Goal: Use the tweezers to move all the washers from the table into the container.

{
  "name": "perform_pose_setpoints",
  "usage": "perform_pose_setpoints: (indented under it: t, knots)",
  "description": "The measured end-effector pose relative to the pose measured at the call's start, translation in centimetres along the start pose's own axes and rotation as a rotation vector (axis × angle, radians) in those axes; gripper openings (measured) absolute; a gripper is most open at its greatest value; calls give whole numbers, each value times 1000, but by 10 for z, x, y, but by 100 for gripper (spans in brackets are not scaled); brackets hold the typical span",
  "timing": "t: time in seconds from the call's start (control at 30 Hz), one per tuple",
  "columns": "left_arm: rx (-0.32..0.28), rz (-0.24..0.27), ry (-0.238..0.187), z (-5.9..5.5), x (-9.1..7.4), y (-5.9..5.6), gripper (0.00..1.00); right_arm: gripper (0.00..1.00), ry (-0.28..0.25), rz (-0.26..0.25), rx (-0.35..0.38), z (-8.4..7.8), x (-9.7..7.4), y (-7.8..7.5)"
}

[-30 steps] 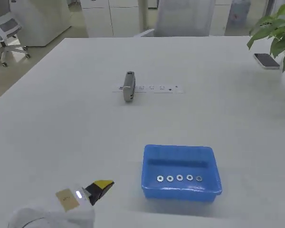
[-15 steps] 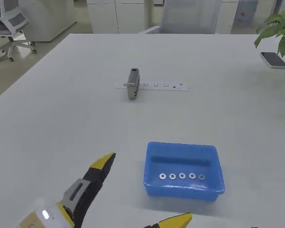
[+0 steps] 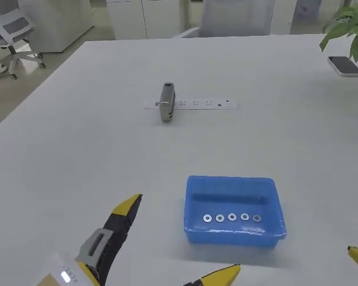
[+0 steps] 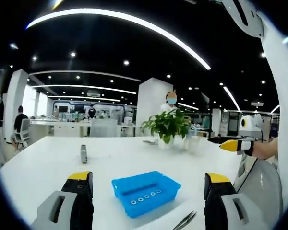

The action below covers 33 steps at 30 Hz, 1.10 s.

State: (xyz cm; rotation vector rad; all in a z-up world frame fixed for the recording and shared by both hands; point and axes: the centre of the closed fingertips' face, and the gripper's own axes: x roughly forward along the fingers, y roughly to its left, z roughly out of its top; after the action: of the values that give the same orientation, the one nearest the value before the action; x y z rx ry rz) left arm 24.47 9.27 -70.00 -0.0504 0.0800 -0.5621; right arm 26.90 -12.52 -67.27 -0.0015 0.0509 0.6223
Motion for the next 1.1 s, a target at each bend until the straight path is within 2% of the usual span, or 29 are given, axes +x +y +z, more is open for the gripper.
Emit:
perform_pose_setpoints:
  t: [0.1,0.37,0.43,0.53,0.67,0.73,0.87,1.0,1.1]
  knots:
    - [-27,11,3,-2,0,4,99,99,12,8,-2,-3,1,1]
    - [-30,22,22,-6,0,6,99,98,44,21,-2,-9,2,3]
    - [-34,27,45,-10,0,7,99,97,49,14,-3,-10,2,1]
    - [-34,24,26,-7,-1,7,99,97,51,10,8,-11,1,-1]
    - [-32,30,41,-9,-1,8,99,97,50,12,7,-11,1,-1]
    - [-36,27,31,-8,-1,7,99,97,55,12,5,-13,0,-1]
    - [-39,31,36,-9,-2,8,99,96,57,7,4,-14,0,-2]
    - [-38,35,35,-9,-2,9,99,95,95,2,0,-22,0,-4]
    - [-39,37,37,-9,-2,9,99,94,104,9,-7,-23,1,-2]
